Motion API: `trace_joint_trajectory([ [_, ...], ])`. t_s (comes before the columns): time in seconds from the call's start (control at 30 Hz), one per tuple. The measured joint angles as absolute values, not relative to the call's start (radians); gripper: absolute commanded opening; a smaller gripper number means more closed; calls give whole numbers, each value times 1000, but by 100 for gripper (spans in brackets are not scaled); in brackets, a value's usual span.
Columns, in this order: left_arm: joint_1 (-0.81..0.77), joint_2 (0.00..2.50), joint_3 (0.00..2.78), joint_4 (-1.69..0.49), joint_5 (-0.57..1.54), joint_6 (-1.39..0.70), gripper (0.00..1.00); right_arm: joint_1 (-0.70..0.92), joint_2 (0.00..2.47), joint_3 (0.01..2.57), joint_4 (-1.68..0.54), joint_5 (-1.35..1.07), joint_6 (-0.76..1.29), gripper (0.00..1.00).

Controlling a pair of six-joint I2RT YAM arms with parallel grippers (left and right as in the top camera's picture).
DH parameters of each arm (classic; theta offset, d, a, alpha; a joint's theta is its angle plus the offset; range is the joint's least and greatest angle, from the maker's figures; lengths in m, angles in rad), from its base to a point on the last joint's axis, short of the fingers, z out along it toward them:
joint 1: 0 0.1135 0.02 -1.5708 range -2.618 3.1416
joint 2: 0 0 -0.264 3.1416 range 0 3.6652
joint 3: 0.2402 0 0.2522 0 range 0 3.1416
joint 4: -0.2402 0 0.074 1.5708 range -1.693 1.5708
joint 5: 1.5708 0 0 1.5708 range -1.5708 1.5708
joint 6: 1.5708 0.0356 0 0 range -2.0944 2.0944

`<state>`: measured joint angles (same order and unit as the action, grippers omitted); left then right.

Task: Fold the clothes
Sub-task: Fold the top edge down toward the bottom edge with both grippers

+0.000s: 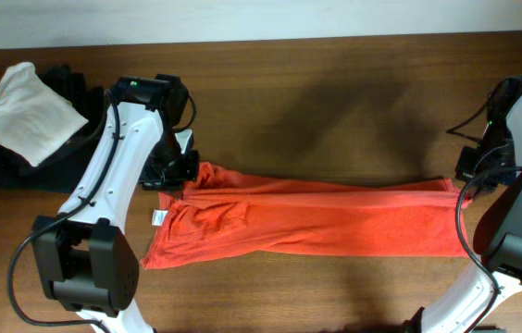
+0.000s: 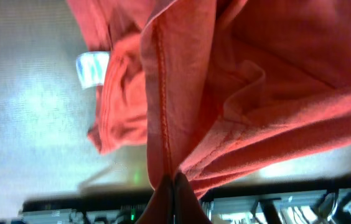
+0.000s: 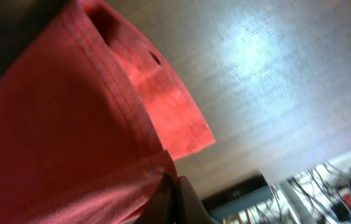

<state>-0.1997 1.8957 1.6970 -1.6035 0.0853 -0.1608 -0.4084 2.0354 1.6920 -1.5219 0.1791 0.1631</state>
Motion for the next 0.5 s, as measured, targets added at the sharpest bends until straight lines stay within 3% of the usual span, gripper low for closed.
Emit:
trace_joint_trajectory([
  [0.27, -209, 1896, 1695, -1682, 99, -162, 1, -413, 2035, 1647, -1568, 202, 185, 5],
  [0.47, -251, 1896, 1625, -1656, 100, -162, 1, -420, 2035, 1537, -1496, 217, 209, 31],
  [0.5, -257, 1896, 1610, -1653, 100, -162, 7, -421, 2035, 1527, -1493, 221, 209, 37],
])
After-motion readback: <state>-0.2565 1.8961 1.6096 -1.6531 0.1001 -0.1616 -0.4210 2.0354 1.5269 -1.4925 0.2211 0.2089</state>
